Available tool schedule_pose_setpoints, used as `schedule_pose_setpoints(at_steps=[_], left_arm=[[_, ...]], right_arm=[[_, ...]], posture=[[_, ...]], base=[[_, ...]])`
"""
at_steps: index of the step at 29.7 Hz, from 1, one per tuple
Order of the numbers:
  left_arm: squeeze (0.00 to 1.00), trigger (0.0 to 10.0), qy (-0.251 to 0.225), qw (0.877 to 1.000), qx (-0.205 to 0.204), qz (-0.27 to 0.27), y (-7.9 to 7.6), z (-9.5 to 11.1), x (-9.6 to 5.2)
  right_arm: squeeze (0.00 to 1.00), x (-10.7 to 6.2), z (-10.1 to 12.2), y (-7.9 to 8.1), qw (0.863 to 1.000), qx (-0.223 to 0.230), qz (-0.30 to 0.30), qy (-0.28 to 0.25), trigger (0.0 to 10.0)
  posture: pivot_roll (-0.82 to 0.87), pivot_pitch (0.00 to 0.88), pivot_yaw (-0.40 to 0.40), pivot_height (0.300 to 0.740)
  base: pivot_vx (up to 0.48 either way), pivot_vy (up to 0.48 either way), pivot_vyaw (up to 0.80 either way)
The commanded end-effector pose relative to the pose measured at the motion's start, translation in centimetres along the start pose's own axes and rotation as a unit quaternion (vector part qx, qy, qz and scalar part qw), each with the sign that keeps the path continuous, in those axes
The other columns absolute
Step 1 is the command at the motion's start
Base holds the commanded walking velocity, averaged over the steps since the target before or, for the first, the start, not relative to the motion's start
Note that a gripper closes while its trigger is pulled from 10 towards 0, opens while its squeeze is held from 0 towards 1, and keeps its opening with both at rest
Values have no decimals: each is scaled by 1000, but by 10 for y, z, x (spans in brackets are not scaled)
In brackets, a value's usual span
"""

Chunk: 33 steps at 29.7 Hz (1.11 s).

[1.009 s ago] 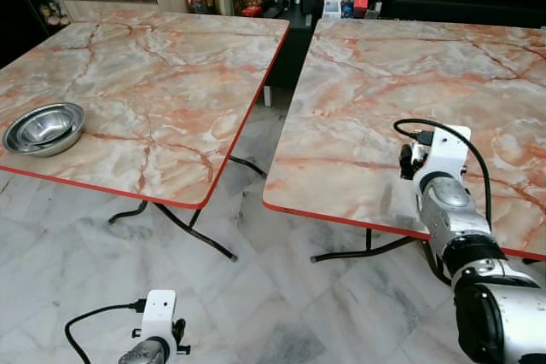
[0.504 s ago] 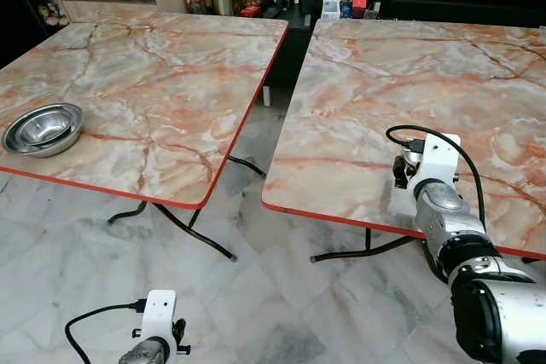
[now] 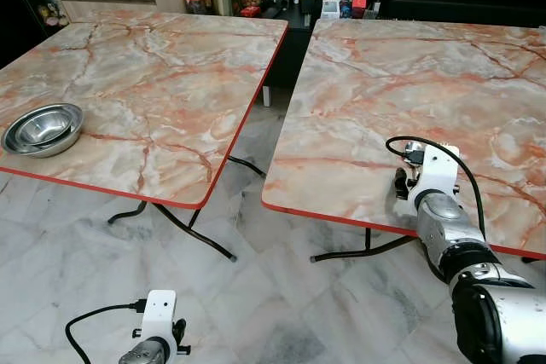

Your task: Setting the table

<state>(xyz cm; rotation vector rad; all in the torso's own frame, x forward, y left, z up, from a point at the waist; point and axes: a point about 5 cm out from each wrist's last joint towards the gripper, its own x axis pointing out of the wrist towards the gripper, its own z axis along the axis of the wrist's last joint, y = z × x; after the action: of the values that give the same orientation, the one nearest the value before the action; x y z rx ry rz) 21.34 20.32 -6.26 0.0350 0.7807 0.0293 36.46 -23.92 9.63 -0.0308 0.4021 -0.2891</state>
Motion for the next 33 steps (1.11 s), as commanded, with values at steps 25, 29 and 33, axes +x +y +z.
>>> schedule_pose_setpoints(at_steps=[25,29,33], left_arm=[[0,10000,20,1000,-7,-4,4,-10,-3],[0,10000,21,1000,-8,-6,4,-10,-3],[0,10000,28,1000,-9,-8,3,-13,-3]], right_arm=[[0,-1,-13,3,1000,5,6,16,0],[0,-2,-13,2,1000,5,5,17,0],[0,-2,-16,2,1000,5,7,18,0]], posture=[[-12,116,38,740],[-12,117,38,740],[-11,119,39,740]], base=[[0,0,0],[0,0,0],[0,0,0]])
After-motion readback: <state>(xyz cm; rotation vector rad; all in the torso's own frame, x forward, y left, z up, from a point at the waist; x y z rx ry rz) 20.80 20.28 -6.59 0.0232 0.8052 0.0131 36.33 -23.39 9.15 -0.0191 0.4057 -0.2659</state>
